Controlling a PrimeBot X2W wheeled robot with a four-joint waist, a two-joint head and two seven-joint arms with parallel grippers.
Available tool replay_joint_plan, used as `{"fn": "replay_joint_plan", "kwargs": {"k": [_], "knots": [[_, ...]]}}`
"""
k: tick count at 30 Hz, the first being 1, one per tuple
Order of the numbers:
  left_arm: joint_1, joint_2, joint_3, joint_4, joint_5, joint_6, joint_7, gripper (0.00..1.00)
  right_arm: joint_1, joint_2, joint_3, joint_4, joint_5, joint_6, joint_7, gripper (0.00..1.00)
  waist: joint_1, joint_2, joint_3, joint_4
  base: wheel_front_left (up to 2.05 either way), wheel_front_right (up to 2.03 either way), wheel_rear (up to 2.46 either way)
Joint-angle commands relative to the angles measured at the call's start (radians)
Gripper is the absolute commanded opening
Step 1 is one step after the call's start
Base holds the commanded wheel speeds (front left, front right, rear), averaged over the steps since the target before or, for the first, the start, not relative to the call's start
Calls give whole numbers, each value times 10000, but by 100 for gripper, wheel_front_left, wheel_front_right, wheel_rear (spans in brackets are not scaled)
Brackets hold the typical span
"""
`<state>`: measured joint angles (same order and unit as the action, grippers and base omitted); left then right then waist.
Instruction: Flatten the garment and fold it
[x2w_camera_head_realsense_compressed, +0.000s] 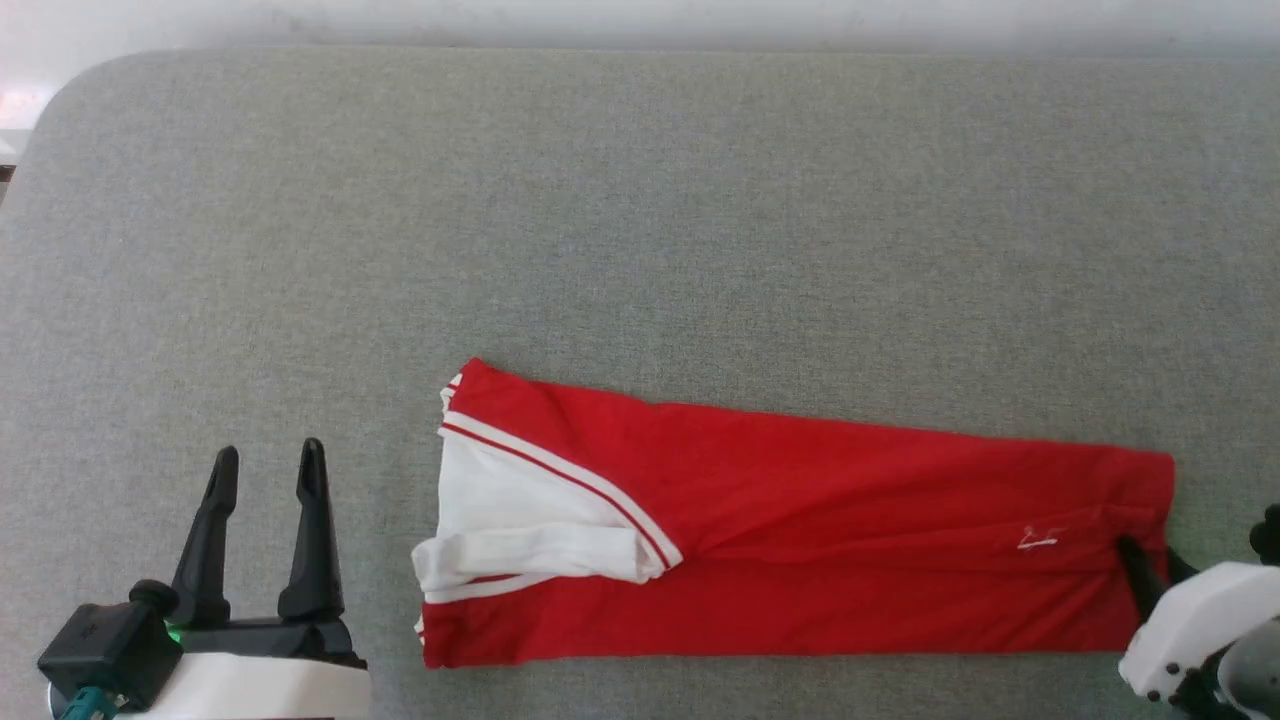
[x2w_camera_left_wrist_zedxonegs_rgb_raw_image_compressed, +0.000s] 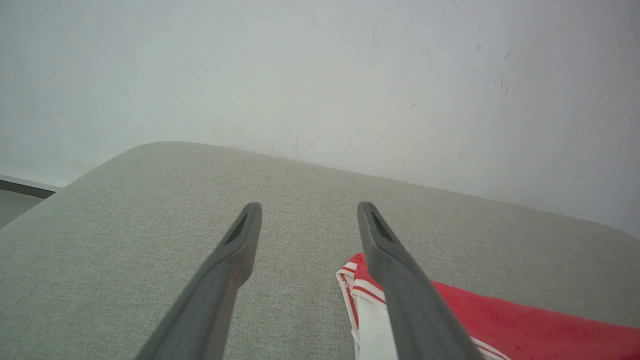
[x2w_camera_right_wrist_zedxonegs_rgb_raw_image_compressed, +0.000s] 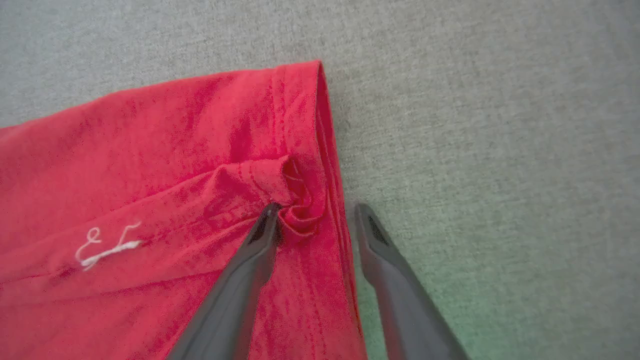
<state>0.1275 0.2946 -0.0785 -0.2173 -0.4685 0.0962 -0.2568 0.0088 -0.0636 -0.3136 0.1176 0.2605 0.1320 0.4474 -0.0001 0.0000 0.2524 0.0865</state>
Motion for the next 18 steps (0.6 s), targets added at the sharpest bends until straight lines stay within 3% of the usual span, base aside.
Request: {"fn": "replay_joint_plan", "kwargs": {"k": [1, 12, 18], "knots": [[-112, -89, 56, 41, 116, -86, -48, 100, -55, 123, 103, 452, 26, -13, 243, 0, 1, 0, 12, -1, 0, 0, 0], [-122, -397, 255, 272, 247, -286, -48, 100, -749, -248, -1005, -270, -494, -13, 103, 0, 1, 0, -83, -295, 0, 0, 0], [-151, -513, 210, 487, 445, -394, -49, 100, -974, -779, -3051, -468, -1175, -13, -51, 0, 1, 0, -213, -340, 0, 0, 0]]}}
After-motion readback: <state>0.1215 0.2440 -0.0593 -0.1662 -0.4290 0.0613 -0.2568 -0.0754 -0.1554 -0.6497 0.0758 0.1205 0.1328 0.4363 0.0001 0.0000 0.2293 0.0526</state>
